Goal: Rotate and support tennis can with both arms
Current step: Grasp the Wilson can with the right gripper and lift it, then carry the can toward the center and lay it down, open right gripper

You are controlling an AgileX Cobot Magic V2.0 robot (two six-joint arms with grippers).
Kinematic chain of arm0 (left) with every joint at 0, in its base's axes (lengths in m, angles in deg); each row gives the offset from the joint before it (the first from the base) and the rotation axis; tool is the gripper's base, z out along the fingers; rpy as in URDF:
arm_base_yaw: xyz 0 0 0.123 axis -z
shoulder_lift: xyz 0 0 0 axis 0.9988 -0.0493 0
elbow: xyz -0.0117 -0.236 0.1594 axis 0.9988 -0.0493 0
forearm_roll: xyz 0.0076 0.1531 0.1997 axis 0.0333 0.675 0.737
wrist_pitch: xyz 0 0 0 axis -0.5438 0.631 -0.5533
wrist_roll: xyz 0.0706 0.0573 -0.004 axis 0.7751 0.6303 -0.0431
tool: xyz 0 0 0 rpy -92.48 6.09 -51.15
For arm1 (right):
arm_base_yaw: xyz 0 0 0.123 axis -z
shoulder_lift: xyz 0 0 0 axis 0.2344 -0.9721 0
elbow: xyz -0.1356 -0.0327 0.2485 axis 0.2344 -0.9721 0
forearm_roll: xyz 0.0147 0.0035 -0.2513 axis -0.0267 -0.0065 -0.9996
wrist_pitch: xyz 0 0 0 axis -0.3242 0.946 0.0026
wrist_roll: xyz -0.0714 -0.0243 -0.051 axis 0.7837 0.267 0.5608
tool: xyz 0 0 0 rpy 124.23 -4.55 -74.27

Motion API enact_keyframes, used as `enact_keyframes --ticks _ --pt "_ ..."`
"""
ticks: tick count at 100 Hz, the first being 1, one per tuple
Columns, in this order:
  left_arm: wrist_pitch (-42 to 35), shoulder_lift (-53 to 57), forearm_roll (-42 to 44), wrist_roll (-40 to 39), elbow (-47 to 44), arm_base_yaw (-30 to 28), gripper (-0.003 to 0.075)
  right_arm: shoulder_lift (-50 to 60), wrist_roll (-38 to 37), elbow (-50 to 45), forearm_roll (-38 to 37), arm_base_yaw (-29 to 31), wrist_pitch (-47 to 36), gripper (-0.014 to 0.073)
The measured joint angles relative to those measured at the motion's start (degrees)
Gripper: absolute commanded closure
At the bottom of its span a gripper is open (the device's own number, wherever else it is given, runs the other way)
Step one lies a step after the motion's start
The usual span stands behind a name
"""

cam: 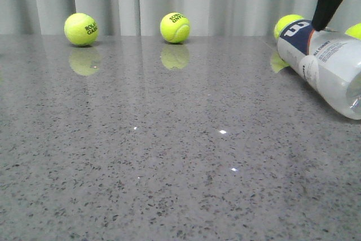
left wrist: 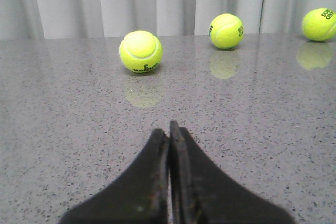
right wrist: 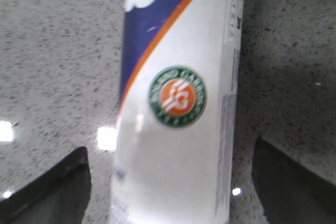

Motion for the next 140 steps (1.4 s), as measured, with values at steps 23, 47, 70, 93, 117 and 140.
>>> enact_keyframes --ticks 23,47,70,93,117,140 --pt "0.0 0.0 0.0 0.0 0.0 0.0 0.0738 -7.9 0.0 0.4 1.0 0.0 -0.3 0.0013" --pt "0.0 0.0 0.0 0.0 0.0 0.0 0.0738 -9.2 0.2 1.5 1.8 0.0 0.4 0.0513" --pt "0.0 0.0 0.0 0.0 0.0 0.0 0.0738 -9.5 13.2 10.3 1.8 -3.4 4.6 0.0537" --pt "0.0 0.0 0.0 0.0 0.0 0.0 0.0738 -9.5 44.2 15.2 1.8 -12.4 4.1 0.0537" --pt "0.0 0.0 0.0 0.0 0.0 0.0 0.0738 -12.3 71.0 15.2 1.8 -19.6 4.1 0.0537" --pt "0.0 0.0 0.0 0.0 0.0 0.0 0.0738 -16.1 73.3 15.2 1.7 -20.6 4.0 0.0535"
